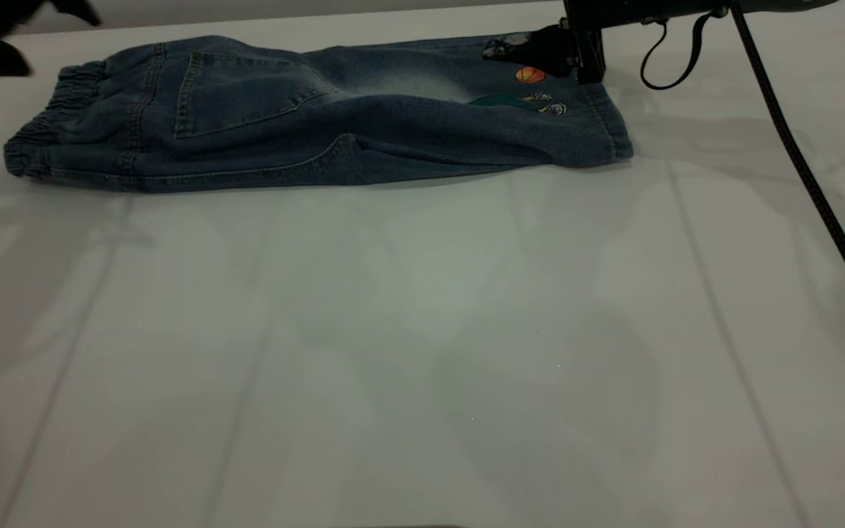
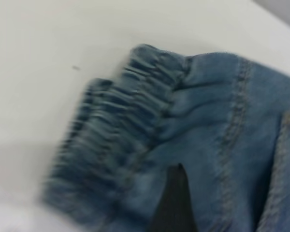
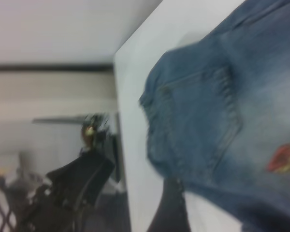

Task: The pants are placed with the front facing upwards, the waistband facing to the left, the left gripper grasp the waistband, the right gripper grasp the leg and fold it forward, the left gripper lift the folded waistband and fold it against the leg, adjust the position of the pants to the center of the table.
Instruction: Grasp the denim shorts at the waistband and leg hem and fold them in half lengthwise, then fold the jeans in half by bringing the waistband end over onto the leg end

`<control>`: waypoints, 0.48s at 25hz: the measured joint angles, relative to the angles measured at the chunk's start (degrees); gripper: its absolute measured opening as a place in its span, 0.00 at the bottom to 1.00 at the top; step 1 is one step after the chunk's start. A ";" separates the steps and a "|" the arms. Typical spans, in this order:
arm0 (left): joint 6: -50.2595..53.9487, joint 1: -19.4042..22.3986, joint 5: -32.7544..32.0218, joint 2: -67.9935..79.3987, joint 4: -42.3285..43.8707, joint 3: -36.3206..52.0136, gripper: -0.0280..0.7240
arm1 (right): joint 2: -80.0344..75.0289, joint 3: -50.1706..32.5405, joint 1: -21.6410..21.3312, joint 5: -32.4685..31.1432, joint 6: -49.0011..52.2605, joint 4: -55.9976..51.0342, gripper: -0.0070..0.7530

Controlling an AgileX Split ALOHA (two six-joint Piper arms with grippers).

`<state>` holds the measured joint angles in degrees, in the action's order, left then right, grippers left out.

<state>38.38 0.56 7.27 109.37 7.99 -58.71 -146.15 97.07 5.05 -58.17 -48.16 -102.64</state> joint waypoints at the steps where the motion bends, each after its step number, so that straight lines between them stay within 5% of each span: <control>1: 0.00 0.57 -2.64 -1.09 1.90 0.00 0.79 | 0.06 0.00 0.00 -0.96 -0.49 0.23 0.71; 7: -2.67 3.54 -18.24 -4.83 12.19 -0.19 0.74 | 0.51 0.28 2.10 -2.86 -0.89 8.32 0.71; 12: -13.13 3.64 -29.92 -4.87 13.46 -2.65 0.73 | 0.51 4.32 6.76 0.68 4.77 27.39 0.71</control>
<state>25.26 4.20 -22.66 104.50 21.44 -61.36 -145.64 101.38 11.81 -57.49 -43.40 -75.25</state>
